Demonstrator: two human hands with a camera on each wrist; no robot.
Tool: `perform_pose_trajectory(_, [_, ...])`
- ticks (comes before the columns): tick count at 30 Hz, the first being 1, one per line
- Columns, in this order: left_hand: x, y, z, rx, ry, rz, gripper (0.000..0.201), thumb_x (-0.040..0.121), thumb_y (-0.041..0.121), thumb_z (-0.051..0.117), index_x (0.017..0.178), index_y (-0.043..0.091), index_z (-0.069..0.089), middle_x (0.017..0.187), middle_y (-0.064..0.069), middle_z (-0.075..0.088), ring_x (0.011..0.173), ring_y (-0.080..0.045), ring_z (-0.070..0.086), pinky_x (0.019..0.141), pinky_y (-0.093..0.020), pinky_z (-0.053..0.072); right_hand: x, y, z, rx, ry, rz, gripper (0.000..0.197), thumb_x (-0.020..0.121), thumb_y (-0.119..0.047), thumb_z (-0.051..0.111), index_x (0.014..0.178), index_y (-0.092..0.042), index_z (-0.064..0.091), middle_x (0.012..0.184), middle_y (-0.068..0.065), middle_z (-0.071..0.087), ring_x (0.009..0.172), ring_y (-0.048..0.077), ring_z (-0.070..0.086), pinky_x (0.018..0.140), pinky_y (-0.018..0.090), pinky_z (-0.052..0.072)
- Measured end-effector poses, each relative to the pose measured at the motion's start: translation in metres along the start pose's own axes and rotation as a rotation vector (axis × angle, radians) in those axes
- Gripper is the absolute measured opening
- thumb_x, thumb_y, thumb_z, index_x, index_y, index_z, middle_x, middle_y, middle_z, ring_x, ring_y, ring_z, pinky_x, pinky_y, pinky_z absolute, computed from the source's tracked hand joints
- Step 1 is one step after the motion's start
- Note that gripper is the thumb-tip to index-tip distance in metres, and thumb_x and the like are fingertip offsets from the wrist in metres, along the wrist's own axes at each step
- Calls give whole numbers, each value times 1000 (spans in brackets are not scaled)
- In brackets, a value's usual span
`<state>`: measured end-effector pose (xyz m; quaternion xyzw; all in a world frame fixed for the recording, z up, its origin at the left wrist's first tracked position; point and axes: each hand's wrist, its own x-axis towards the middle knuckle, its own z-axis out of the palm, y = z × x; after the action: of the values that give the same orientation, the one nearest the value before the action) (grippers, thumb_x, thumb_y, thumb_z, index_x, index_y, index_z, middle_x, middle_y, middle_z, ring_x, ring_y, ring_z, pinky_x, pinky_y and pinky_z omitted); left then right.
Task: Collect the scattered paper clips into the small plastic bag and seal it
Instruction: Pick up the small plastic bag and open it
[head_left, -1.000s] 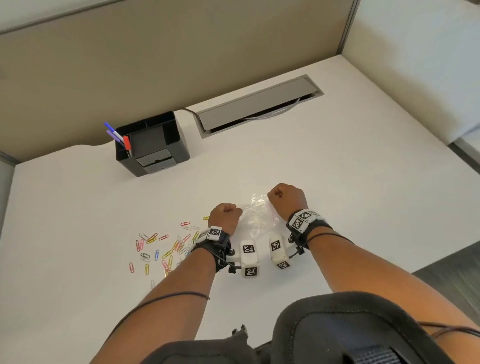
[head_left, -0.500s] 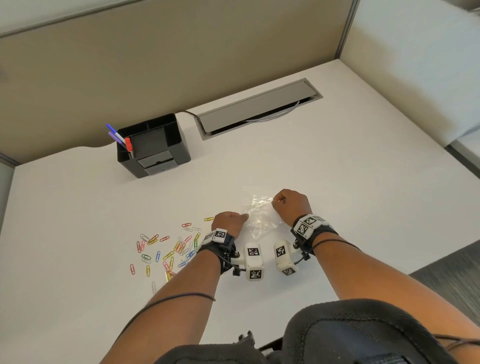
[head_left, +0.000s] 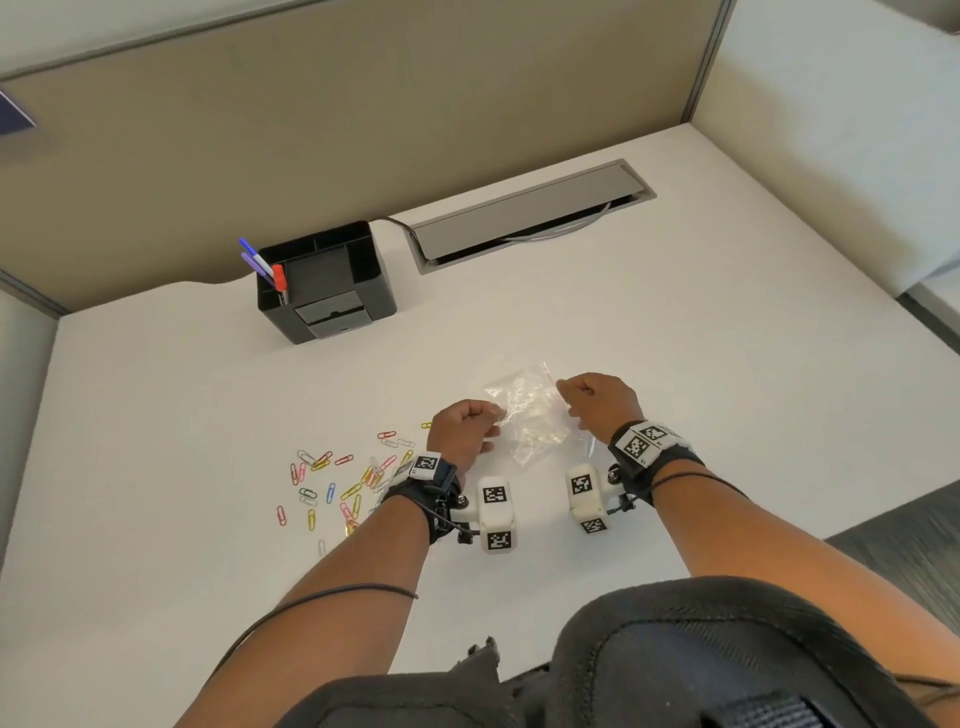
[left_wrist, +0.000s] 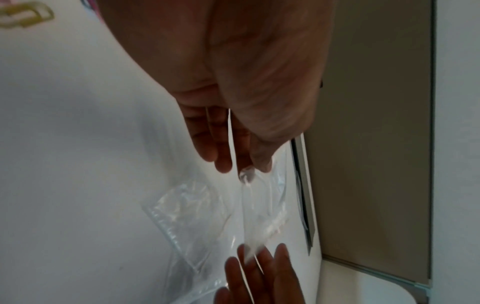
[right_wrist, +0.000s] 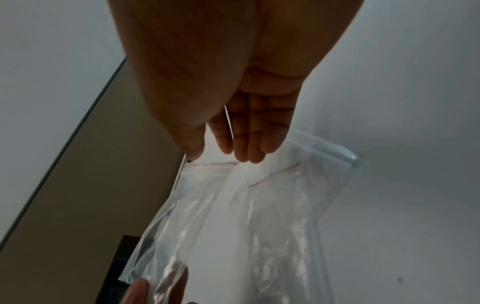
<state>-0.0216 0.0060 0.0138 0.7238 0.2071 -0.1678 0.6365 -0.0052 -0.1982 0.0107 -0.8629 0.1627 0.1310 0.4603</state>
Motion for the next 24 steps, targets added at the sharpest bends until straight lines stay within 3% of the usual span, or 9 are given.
perform_pose_trajectory(2, [-5, 6, -9, -24, -17, 13, 3, 87, 15, 69, 84, 15, 70, 87, -1, 72, 76, -14, 68, 69, -27, 54, -2, -11, 5, 144, -97, 6, 35, 93, -48, 53, 102, -18, 68, 96, 0, 72, 87, 20, 71, 82, 36, 59])
perform_pose_trajectory(5, [-11, 9, -24, -45, 20, 21, 9, 90, 12, 64, 85, 16, 70, 88, 0, 75, 74, -13, 67, 68, -26, 54, -6, -28, 14, 360, -189, -5, 31, 97, -35, 54, 111, -11, 67, 104, 5, 73, 89, 20, 70, 79, 34, 58])
perform_pose_trajectory(8, [-17, 10, -42, -84, 114, 24, 7, 87, 14, 65, 90, 14, 71, 91, -3, 75, 72, -14, 65, 67, -27, 54, -9, -43, 25, 415, -202, -66, 19, 94, -19, 58, 103, -9, 71, 94, 6, 72, 79, 17, 65, 69, 30, 54])
perform_pose_trajectory(11, [-23, 7, -62, -81, 272, 33, 20, 82, 25, 75, 94, 11, 67, 80, 0, 67, 64, -14, 58, 62, -29, 53, -11, -58, 42, 380, -244, -125, 18, 91, -18, 62, 97, -4, 72, 82, 5, 69, 72, 16, 61, 60, 26, 51])
perform_pose_trajectory(15, [-33, -1, -88, -46, 445, 87, 25, 75, 31, 79, 83, 15, 61, 72, -2, 58, 59, -16, 51, 65, -37, 50, -19, -75, 70, 289, -260, -213, 12, 88, -19, 65, 87, -10, 73, 76, 3, 68, 64, 14, 57, 51, 24, 46])
perform_pose_trajectory(19, [-48, -6, -108, -22, 522, 115, 20, 75, 28, 76, 82, 16, 62, 63, 3, 57, 54, -15, 49, 62, -34, 46, -28, -88, 100, 202, -268, -290, 10, 85, -27, 67, 80, -20, 72, 75, 2, 71, 65, 14, 59, 59, 26, 46])
perform_pose_trajectory(24, [-68, -10, -121, -78, 562, 109, 16, 80, 21, 71, 84, 8, 64, 64, -1, 65, 45, -11, 53, 52, -25, 46, -46, -101, 125, 68, -242, -391, 15, 87, -29, 66, 87, -15, 72, 77, 0, 73, 76, 19, 68, 76, 30, 54])
